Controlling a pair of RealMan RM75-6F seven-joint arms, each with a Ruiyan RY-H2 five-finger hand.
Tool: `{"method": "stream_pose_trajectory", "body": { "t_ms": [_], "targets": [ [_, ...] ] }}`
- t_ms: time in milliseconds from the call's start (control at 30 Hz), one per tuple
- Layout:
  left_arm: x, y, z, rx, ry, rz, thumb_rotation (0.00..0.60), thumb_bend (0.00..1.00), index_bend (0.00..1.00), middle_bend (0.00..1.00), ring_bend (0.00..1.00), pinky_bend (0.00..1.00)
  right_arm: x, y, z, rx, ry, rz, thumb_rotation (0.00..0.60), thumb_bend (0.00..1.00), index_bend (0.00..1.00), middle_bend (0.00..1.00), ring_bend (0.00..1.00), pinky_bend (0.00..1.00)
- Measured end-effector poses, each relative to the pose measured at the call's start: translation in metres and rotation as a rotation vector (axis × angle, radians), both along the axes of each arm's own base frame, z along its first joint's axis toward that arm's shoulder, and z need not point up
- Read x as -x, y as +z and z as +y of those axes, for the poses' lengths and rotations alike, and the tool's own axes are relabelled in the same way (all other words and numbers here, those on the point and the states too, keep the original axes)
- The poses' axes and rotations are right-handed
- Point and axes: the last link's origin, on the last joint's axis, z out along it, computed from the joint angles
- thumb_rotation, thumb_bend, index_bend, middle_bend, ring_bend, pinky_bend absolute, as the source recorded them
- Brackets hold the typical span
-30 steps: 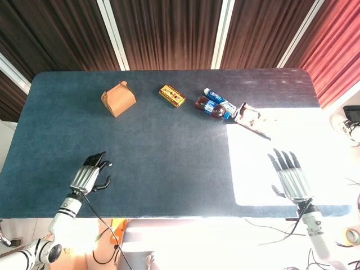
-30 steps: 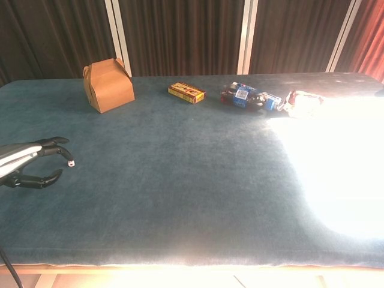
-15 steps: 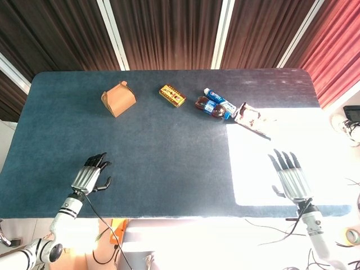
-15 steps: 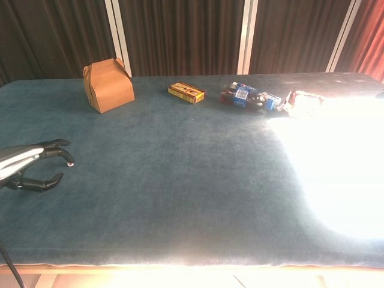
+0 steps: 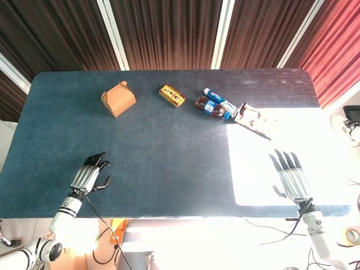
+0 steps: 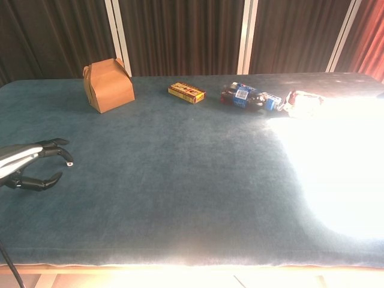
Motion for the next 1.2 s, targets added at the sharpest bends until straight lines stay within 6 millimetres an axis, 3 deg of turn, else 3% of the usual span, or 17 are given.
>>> {"method": "stream_pose_trajectory", "body": {
  "t_ms": [667, 1200],
  "targets": [
    [0.008, 0.004, 0.002, -0.003, 0.016, 0.001, 0.325, 0.50, 0.28, 0.00, 0.00, 0.11, 0.002, -0.001, -0.002, 0.001, -0.007, 0.002, 0.600, 0.23, 0.00, 0.00, 0.00, 0.00],
    [0.006, 0.002, -0.013, 0.010, -0.046, 0.013, 0.356, 0.50, 0.28, 0.00, 0.00, 0.11, 0.003, -0.003, -0.001, -0.003, -0.015, 0.005, 0.600, 0.23, 0.00, 0.00, 0.00, 0.00]
  ]
}}
